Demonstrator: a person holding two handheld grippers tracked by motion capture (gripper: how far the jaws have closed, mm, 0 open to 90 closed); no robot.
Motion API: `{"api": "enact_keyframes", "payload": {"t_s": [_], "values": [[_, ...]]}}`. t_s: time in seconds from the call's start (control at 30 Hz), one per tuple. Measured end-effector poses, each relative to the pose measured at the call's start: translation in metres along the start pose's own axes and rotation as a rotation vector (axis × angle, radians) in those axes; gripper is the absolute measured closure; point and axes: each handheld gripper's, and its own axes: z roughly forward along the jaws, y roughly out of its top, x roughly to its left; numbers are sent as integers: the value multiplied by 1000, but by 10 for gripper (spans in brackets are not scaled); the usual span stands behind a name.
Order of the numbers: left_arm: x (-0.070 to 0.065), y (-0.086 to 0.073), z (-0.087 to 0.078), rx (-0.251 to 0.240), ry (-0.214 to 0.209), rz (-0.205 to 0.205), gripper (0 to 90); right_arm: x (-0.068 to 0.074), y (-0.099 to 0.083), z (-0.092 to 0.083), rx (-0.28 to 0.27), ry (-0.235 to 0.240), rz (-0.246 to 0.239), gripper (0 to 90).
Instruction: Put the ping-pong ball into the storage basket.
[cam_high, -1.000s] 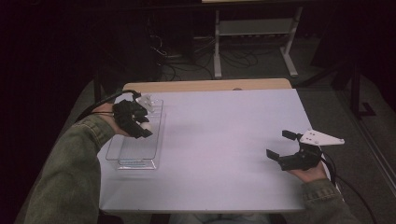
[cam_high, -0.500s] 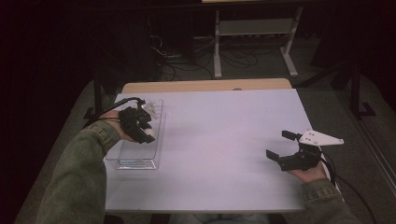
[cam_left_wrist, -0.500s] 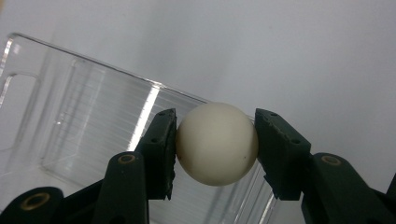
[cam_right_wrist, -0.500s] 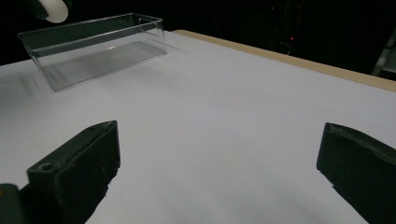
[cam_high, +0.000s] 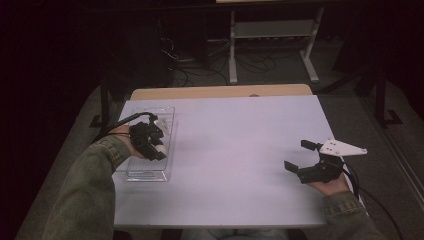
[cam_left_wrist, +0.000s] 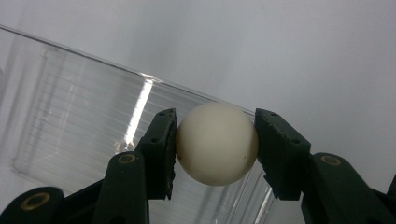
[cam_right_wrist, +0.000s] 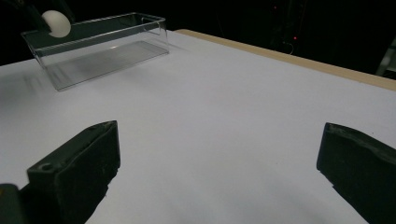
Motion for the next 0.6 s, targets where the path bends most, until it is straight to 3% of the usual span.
{"api": "enact_keyframes", "payload": {"t_s": [0.6], "values": [[7, -17, 23, 29, -16, -38, 503, 0, 0, 0, -4, -1, 1, 0]]}}
